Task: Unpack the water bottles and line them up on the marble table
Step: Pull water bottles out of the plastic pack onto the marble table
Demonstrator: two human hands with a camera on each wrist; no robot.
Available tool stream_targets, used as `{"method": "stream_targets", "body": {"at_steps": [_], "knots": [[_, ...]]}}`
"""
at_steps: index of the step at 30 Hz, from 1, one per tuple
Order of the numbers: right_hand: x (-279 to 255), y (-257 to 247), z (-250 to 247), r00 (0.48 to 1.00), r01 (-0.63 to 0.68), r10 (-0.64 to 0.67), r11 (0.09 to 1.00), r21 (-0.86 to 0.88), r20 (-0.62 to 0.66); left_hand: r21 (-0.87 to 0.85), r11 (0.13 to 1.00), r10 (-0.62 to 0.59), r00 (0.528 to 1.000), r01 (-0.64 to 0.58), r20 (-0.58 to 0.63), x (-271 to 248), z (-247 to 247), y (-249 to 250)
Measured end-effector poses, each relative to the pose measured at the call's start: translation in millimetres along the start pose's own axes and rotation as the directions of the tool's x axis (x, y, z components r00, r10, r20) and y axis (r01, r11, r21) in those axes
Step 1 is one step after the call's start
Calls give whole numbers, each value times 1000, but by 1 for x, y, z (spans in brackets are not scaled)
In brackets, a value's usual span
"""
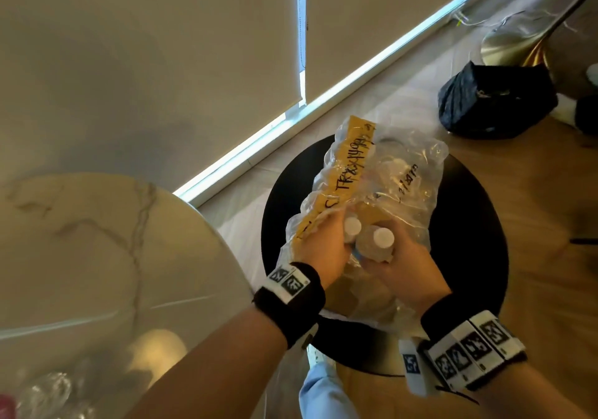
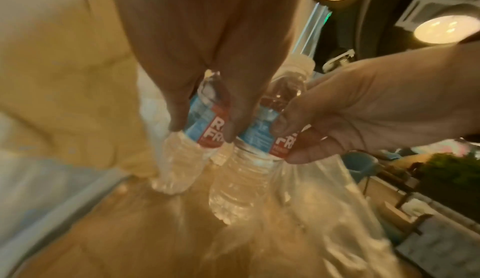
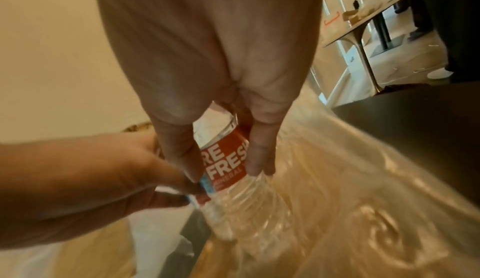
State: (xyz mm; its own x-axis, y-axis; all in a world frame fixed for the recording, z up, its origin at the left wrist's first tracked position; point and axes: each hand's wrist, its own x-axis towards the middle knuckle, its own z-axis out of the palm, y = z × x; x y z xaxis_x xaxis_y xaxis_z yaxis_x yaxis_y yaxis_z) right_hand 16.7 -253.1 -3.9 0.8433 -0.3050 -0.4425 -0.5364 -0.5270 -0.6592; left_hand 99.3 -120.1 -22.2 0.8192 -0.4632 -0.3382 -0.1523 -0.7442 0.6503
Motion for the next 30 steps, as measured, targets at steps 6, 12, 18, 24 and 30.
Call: {"method": "stream_targets", "body": {"at_steps": [6,12,18,24,30], "knots": [[-75,-44,-3,989,149,-149,984,-96,7,-310,949,40,998,-55,-52,-107,-52,-25],[-160,-100,65,915,350,-334,936,-33,228,-505,861,-235,924,54,-302,-254,-97,-79],[-236,-138,196,782,407,-372,912,42,501,-563,797,-502,757,217,-418,-412,-101,-186],[-281,-171,314,833,370,-389,920,127,394,-592,746,-628,618,304,-473,-494,-104,-276],[-296,-191,361,878,366,-384,923,116,287,-585,770,-591,627,253,-507,-497,-107,-313]]}}
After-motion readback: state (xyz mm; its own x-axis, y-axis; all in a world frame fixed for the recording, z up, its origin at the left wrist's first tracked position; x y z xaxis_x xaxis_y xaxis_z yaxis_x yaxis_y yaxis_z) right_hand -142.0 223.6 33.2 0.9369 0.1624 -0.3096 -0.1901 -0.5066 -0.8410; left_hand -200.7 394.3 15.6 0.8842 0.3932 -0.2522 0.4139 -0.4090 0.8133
